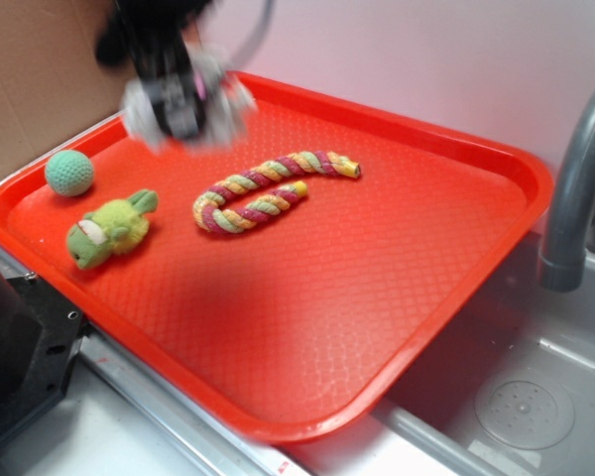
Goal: Grab the white paper.
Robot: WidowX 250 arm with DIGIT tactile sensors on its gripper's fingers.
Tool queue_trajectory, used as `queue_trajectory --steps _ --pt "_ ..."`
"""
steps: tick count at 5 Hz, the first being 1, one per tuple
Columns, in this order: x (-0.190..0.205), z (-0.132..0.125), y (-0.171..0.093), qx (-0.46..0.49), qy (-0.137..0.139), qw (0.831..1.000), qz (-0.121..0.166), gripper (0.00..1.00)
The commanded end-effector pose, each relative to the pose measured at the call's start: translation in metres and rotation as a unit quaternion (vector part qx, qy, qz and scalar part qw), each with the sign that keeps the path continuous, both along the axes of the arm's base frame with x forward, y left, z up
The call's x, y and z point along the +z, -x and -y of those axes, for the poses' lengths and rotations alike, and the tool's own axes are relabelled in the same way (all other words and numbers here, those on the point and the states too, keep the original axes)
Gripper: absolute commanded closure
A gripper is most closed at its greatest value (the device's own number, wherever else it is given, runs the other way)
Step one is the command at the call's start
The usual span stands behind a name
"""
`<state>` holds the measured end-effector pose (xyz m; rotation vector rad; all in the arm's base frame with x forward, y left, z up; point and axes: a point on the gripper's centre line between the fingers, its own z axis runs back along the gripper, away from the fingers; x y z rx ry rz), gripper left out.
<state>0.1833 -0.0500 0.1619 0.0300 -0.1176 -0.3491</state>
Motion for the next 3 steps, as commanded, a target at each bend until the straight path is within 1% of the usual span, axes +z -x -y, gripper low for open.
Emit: queue_trajectory --steps 1,2,3 --pt "0.0705 -0.0298 0.0430 0.245 0.065 0.967 0.023 1.00" --pt "0.0708 -0.0303 0.0519 0.251 0.079 0.965 0.010 1.00" --pt "0.0608 -0.0214 0.0494 0.240 0.046 0.970 0.012 1.00"
